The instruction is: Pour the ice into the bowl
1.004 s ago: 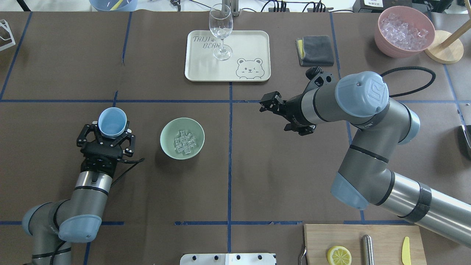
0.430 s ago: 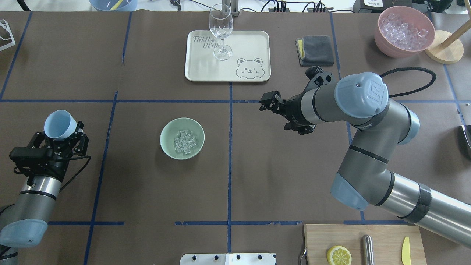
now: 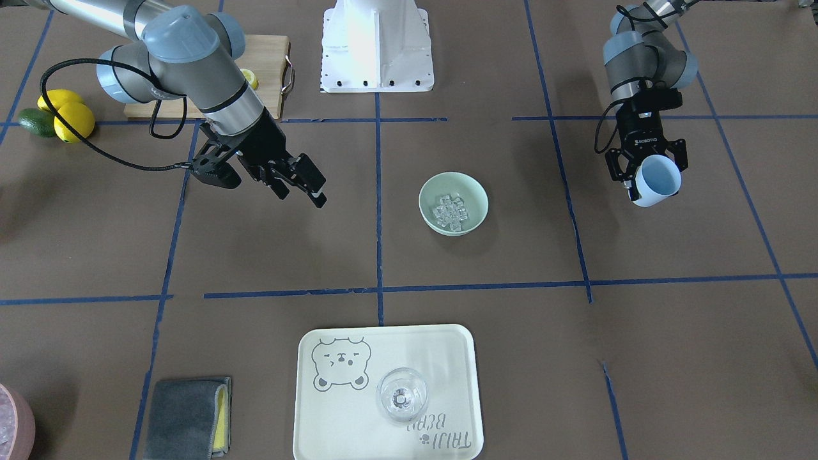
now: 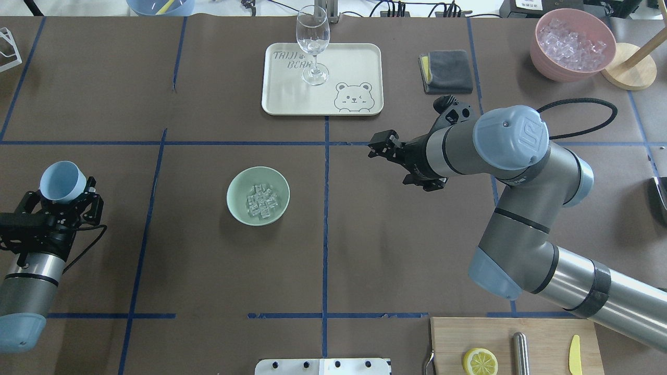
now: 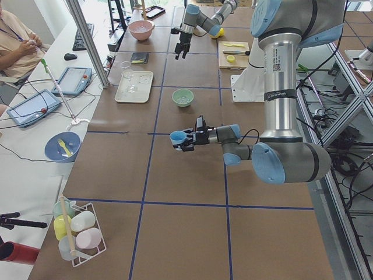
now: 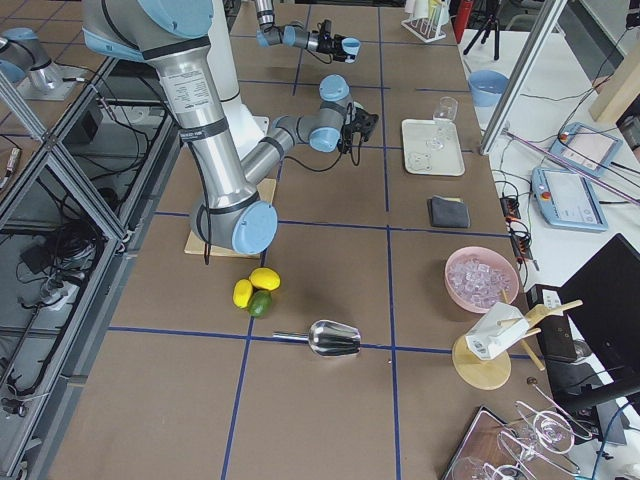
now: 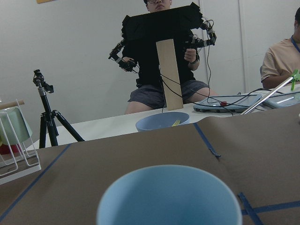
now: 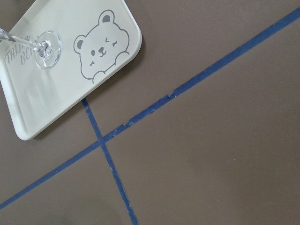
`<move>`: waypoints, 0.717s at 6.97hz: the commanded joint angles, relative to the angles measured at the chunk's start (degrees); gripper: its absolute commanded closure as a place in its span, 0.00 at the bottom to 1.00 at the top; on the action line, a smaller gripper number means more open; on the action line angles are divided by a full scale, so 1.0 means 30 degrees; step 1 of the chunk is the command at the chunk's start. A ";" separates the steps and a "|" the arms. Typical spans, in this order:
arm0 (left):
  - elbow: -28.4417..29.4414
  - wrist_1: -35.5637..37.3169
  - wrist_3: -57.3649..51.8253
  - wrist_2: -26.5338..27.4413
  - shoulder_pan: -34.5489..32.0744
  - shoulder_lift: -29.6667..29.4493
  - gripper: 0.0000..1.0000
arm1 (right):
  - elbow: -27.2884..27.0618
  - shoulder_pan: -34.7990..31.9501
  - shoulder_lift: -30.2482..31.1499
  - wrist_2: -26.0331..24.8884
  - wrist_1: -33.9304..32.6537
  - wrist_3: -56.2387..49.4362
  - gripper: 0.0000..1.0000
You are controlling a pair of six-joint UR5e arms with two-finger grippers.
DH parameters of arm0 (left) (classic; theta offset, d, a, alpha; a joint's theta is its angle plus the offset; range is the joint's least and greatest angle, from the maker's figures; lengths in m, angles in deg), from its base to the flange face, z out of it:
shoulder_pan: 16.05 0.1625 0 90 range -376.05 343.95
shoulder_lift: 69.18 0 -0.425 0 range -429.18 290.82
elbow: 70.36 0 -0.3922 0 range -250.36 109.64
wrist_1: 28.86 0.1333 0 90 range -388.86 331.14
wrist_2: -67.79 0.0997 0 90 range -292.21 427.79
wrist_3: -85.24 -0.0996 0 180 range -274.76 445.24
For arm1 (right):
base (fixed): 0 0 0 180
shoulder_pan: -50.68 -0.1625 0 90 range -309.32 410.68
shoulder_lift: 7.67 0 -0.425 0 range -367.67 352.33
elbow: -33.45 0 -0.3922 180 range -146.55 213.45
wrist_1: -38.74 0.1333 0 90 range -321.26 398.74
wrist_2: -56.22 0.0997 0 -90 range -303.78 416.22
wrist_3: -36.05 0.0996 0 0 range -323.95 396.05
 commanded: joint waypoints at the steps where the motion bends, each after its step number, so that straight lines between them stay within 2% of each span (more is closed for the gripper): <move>1: 0.1659 -0.4382 -0.0047 -0.0450 0.0024 0.0386 1.00 | 0.0004 0.0075 -0.0066 -0.0040 0.0000 0.0020 0.00; 5: 0.2636 -0.4398 -0.0143 -0.0539 -0.0443 0.0122 1.00 | -0.0025 0.0251 -0.0096 -0.0685 -0.0029 0.0020 0.00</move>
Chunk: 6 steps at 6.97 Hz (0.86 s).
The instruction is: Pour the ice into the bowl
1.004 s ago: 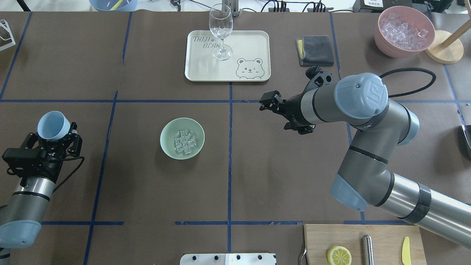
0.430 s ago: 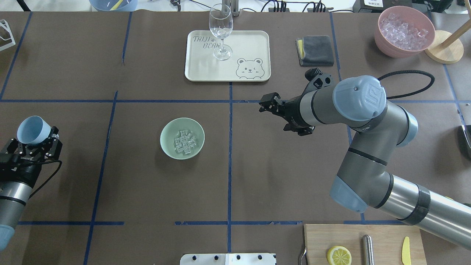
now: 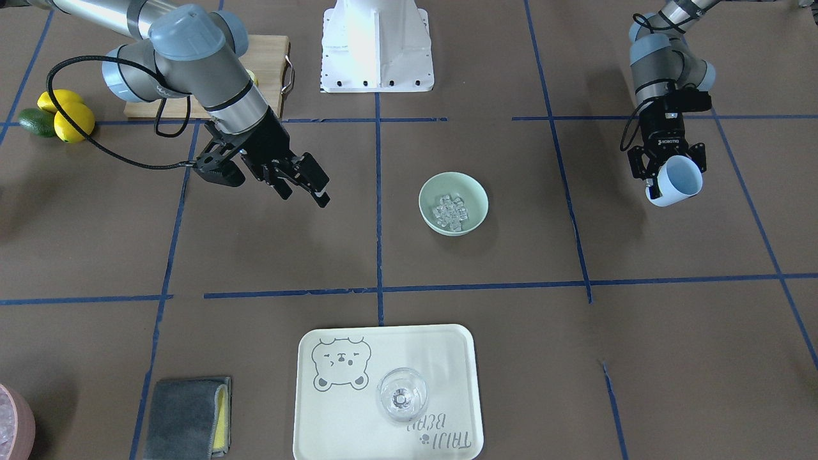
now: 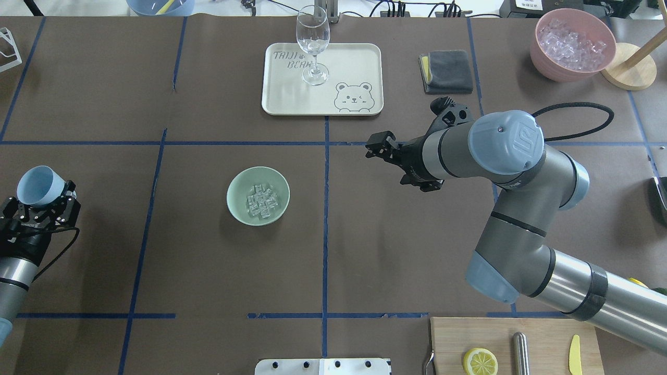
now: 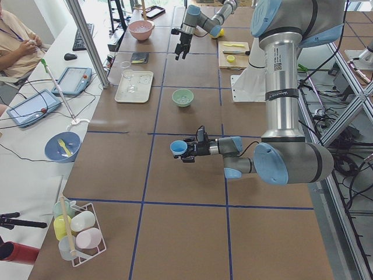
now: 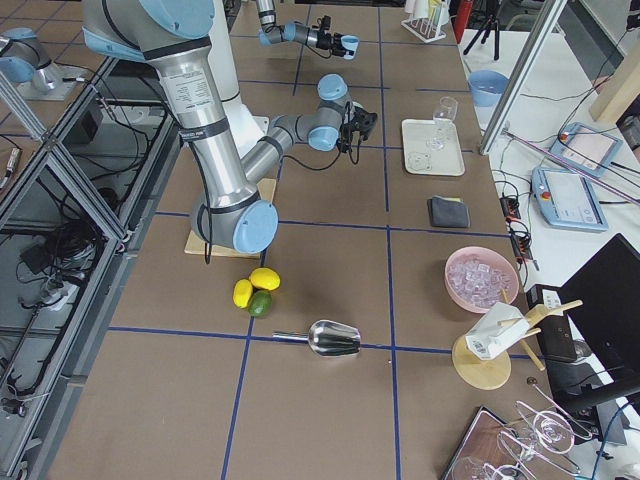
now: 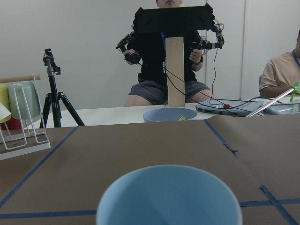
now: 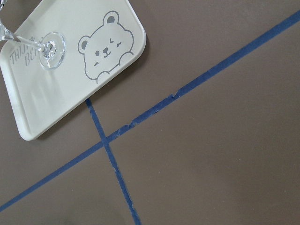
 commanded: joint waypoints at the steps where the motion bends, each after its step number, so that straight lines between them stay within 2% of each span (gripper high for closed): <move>1: 0.1054 0.0051 0.0014 -0.0057 -0.0181 -0.0397 1.00 | 0.0025 0.0050 -0.0005 -0.0087 -0.0001 -0.0029 0.00; 4: 0.1853 0.0080 0.0043 -0.0086 -0.0239 -0.1191 1.00 | 0.0025 0.0168 -0.0034 -0.0087 -0.0001 -0.0029 0.00; 6: 0.2260 0.0022 0.0072 -0.0321 -0.0298 -0.1220 0.88 | 0.0025 0.0197 -0.0034 -0.0087 -0.0001 0.0000 0.00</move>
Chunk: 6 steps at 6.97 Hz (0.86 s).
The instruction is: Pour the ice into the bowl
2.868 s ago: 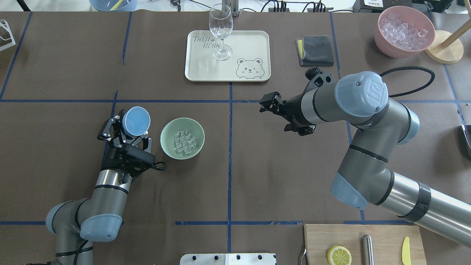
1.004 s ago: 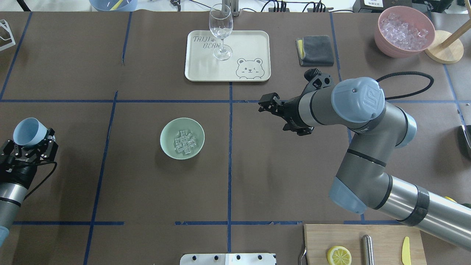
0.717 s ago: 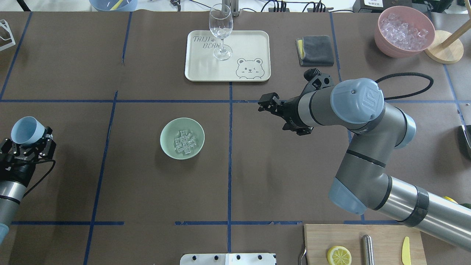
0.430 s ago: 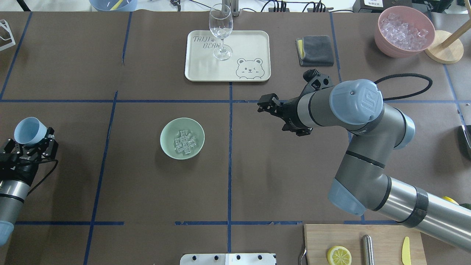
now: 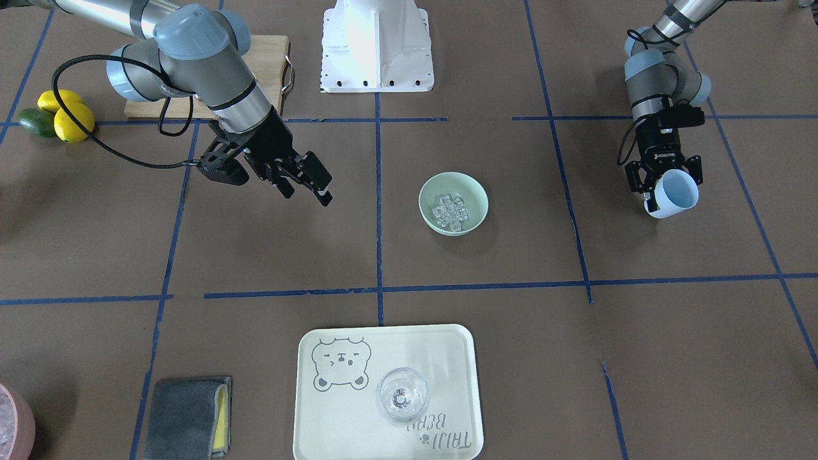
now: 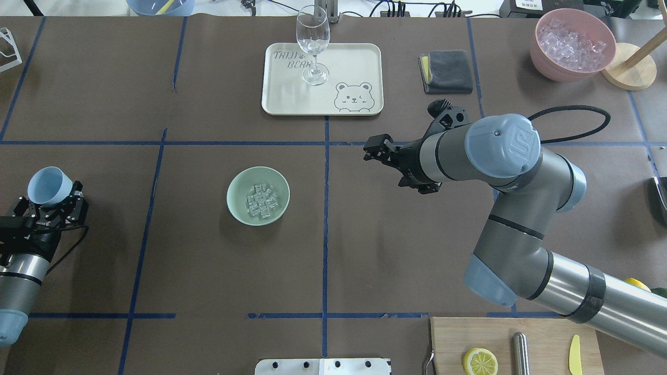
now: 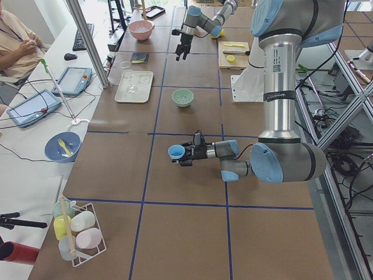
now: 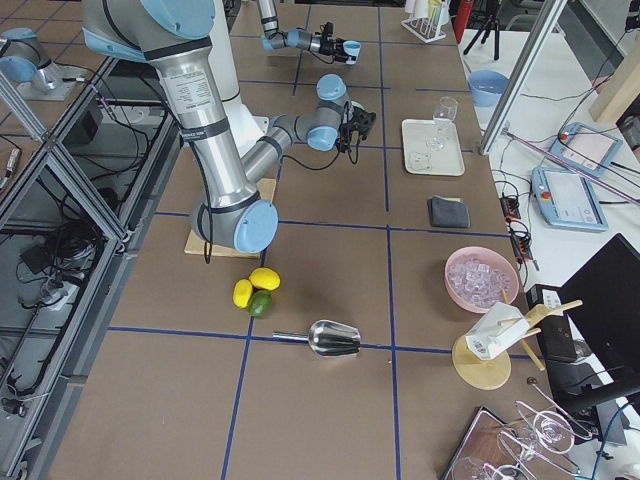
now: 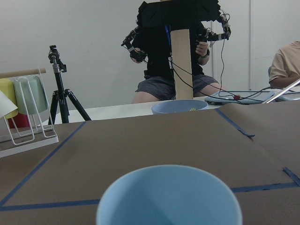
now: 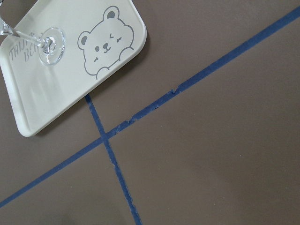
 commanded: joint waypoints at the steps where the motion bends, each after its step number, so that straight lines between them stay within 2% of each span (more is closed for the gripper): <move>1: 0.0401 -0.0029 0.0023 -0.0106 -0.0021 -0.0096 0.78 | 0.0001 0.0044 -0.0001 0.0000 0.0000 0.0023 0.00; 2: 0.0489 -0.0087 0.0023 -0.0135 -0.0021 -0.0096 0.75 | -0.0028 0.0044 -0.0001 0.0000 0.0000 0.0023 0.00; 3: 0.0461 -0.0088 0.0023 -0.0164 -0.0021 -0.0125 0.63 | -0.0029 0.0044 -0.0001 0.0000 0.0000 0.0023 0.00; 6: 0.0490 -0.0117 -0.0035 -0.0662 -0.0021 -0.0038 0.49 | -0.0087 0.0044 -0.0030 0.0000 0.0000 0.0023 0.00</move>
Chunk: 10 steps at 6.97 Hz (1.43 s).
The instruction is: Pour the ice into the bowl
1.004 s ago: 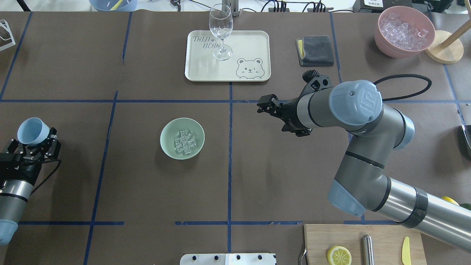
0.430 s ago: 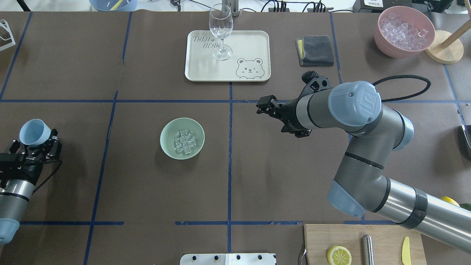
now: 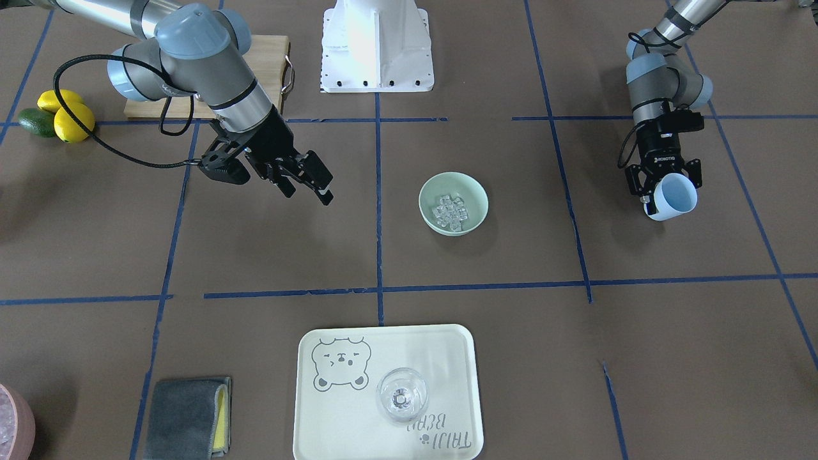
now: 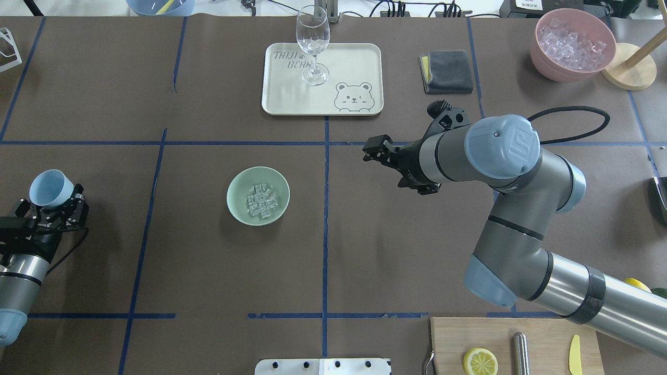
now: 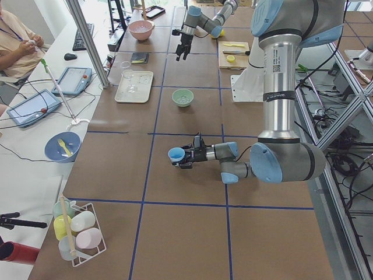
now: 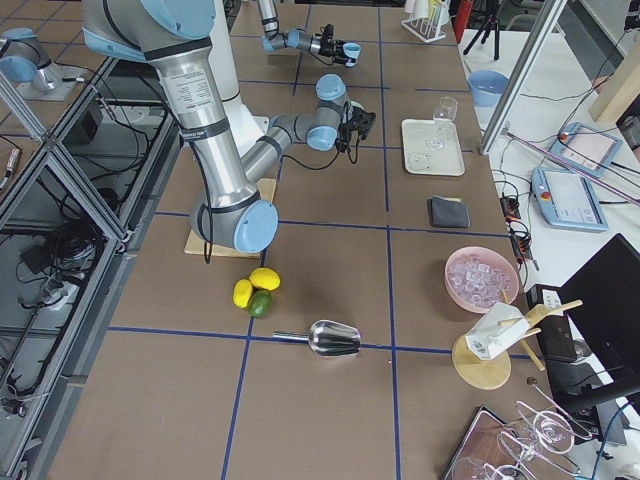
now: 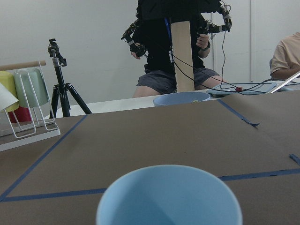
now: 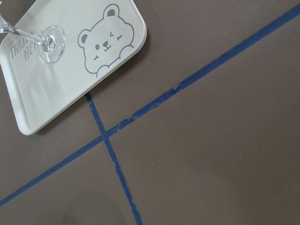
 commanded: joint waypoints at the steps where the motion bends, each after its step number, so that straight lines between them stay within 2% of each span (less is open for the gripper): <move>1: -0.0018 -0.0003 -0.0060 -0.0166 0.0000 0.0071 0.44 | -0.0155 0.0001 0.0008 -0.0029 0.0000 0.0000 0.00; 3: -0.0018 -0.0177 -0.0032 -0.0166 0.0029 0.0189 0.00 | -0.0244 0.0001 0.0008 -0.0030 0.0000 0.0000 0.00; 5: -0.0047 -0.1058 -0.0177 -0.0166 0.0117 0.0335 0.00 | -0.0274 0.0001 -0.0021 -0.0146 0.0000 0.0000 0.00; 8: -0.0164 -0.1816 -0.0177 -0.2823 0.0262 0.1943 0.00 | -0.0681 -0.0028 -0.0197 -0.0264 -0.0029 0.0058 0.00; 10: -0.0921 -0.2259 -0.0236 -0.4351 0.0671 0.2092 0.00 | -0.1033 -0.0029 -0.0197 -0.0264 -0.0116 0.0146 0.00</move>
